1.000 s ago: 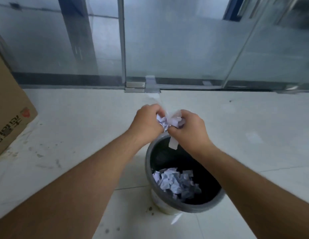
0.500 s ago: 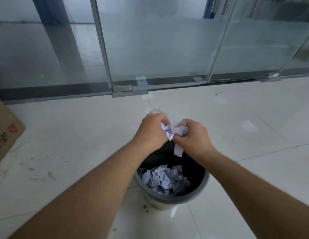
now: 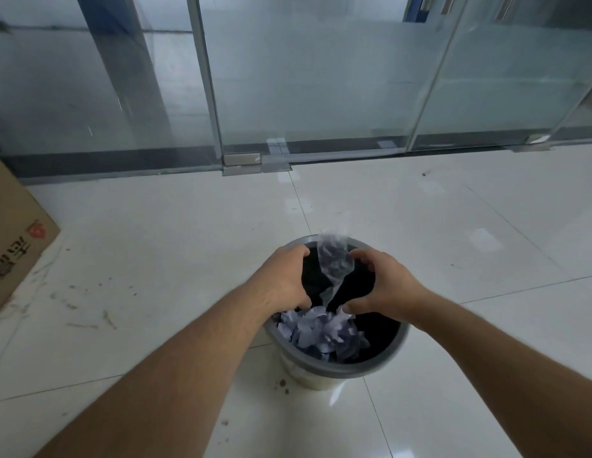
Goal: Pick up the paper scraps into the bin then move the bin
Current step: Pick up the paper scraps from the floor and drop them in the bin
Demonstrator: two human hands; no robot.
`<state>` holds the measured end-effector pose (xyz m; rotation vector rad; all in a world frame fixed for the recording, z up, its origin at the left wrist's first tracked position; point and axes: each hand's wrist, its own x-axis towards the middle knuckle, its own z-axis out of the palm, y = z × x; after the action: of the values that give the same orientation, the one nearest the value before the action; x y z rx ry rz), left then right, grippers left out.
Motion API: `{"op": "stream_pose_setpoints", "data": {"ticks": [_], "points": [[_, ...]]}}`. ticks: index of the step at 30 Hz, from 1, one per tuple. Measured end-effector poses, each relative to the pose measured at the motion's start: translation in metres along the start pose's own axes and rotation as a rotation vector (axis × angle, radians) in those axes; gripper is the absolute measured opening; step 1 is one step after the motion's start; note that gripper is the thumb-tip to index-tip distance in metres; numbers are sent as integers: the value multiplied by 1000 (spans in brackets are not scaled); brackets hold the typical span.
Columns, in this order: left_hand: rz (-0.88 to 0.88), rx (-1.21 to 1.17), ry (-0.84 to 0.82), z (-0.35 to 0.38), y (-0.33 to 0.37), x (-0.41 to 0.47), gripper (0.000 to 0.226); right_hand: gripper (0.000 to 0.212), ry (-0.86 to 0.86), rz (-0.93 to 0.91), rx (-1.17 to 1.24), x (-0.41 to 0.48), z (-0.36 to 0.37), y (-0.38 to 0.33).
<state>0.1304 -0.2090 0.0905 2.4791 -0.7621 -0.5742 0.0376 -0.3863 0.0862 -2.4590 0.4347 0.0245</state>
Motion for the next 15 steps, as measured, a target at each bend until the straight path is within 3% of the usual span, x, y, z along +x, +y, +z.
{"op": "stream_pose_setpoints", "data": {"ticks": [5,7,12,15], "points": [[-17,-53,155,-5,-16,-1,71,72,-5,14,80,1,1,6],[-33,-55,242,-7,-21,-1,64,62,72,6,8,1,0,9],[-143,-43,259,0,-41,-4,71,72,409,184,-121,3,-4,23],[-198,-86,147,11,-53,-7,72,80,316,297,-190,-2,2,40]]}}
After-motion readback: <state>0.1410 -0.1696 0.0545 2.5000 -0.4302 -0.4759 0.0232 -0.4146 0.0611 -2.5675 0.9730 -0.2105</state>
